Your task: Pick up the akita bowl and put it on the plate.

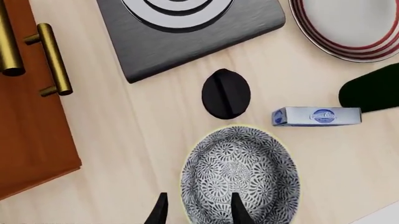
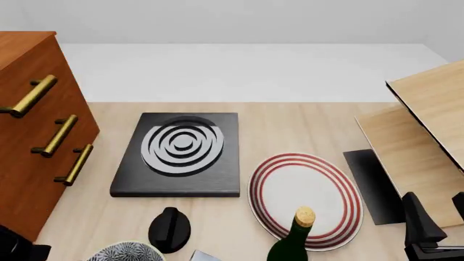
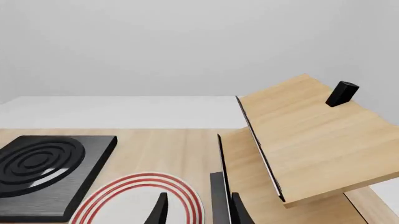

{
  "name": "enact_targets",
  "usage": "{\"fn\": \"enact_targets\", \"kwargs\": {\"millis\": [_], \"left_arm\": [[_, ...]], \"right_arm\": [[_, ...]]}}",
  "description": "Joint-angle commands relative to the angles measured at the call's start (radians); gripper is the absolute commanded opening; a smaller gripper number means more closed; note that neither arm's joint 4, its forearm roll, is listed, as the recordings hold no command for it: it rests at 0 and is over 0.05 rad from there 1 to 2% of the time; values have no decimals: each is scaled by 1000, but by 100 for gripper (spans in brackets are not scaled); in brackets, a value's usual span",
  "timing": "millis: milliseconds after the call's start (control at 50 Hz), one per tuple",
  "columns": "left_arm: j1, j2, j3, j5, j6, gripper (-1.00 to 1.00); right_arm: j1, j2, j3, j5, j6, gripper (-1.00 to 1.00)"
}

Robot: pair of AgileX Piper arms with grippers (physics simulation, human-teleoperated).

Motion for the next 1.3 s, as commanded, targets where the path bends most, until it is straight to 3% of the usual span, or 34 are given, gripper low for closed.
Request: {"fn": "enact_targets", "kwargs": {"millis": [20, 700, 1300], "left_arm": [[-2, -2, 56, -37, -27, 100], [74, -35, 91, -31, -2, 100], [112, -27, 170, -100, 20, 100]], "right_arm": [[0, 0, 0, 0, 0, 100], [0, 0, 0, 0, 0, 100], [0, 0, 0, 0, 0, 100]]}}
